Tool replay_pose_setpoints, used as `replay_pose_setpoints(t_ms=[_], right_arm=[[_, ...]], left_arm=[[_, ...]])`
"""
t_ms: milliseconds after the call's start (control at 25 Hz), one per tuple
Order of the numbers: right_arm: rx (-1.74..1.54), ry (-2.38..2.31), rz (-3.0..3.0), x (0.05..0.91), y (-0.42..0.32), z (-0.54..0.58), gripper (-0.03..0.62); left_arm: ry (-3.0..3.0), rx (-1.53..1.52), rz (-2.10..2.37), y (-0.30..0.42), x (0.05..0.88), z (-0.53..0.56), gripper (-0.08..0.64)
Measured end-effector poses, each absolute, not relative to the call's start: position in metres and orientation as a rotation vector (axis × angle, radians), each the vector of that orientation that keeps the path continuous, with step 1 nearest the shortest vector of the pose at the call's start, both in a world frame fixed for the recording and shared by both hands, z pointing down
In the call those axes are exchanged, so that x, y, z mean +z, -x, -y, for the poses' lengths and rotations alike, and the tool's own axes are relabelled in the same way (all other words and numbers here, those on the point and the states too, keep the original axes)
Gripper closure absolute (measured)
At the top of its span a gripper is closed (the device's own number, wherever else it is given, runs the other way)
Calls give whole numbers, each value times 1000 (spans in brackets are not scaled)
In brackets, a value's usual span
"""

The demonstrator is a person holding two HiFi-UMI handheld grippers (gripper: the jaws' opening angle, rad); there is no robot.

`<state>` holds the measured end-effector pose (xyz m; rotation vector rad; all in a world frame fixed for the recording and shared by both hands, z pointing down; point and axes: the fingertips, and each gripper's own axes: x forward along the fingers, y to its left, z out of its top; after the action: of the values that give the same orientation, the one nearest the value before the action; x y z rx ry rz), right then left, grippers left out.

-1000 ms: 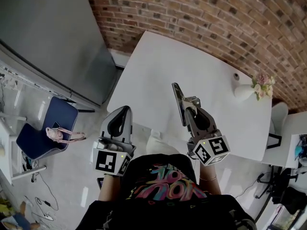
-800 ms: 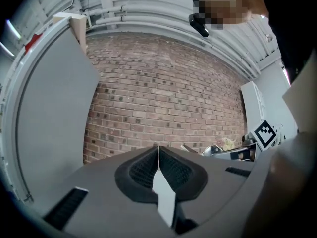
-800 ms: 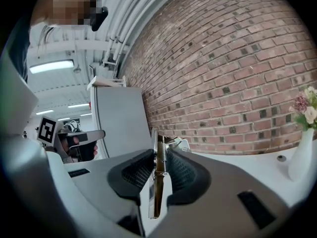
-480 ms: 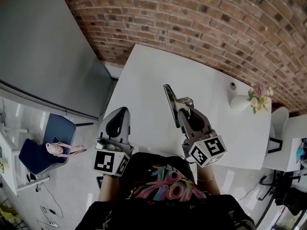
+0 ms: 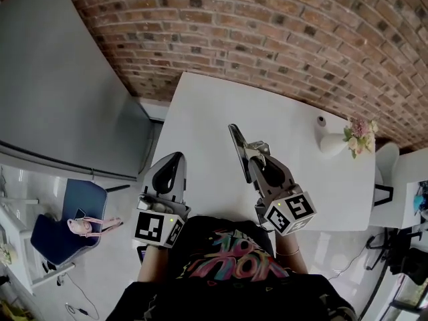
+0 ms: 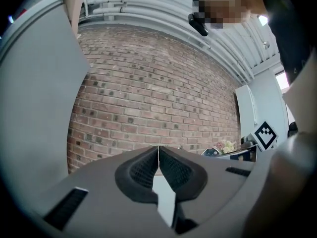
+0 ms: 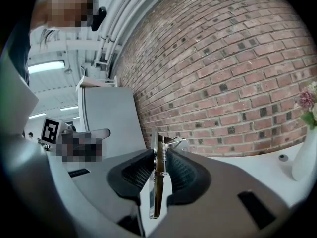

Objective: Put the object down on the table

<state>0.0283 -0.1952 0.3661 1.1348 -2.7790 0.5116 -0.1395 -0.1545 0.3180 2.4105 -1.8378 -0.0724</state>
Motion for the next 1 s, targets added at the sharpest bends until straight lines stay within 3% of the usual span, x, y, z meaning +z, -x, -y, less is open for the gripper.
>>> replay_pose_setpoints(t_ms=[1000], right_arm=[[506, -1179, 2676, 396, -14, 216, 489]], left_arm=[[-2471, -27, 1654, 141, 348, 181, 534]])
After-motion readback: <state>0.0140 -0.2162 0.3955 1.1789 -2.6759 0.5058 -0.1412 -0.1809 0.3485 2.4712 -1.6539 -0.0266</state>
